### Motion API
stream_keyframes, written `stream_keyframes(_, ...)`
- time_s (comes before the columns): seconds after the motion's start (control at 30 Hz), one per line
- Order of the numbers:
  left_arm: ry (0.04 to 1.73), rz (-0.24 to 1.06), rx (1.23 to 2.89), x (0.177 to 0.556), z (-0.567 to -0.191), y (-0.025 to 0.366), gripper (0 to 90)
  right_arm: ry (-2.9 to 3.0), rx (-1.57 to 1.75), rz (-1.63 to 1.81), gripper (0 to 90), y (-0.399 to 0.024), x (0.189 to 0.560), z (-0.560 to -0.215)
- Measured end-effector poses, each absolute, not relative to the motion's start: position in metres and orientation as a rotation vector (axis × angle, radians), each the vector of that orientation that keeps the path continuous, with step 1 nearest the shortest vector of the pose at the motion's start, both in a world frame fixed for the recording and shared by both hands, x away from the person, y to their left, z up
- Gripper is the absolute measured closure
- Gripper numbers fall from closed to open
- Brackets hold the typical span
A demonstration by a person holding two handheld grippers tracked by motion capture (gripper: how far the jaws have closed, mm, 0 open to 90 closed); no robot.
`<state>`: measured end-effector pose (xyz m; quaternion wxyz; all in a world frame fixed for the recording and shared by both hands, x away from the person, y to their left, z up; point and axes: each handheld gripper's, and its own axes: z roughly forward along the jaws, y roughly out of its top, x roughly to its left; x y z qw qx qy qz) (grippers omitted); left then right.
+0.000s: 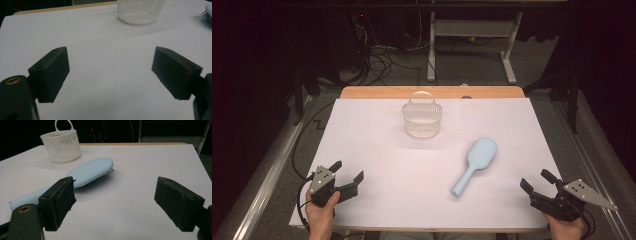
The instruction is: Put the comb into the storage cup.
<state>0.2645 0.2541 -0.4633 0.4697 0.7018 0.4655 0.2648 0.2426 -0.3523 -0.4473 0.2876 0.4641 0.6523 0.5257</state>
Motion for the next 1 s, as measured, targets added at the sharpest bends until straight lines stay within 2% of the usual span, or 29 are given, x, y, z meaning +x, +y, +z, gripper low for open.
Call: stream_keyframes(1.0,1.15,0.619,1.697,0.2651,-0.4634,0.2591,15.4,1.727,1.229,1.427,17.5,-0.353,0.242,-0.4463)
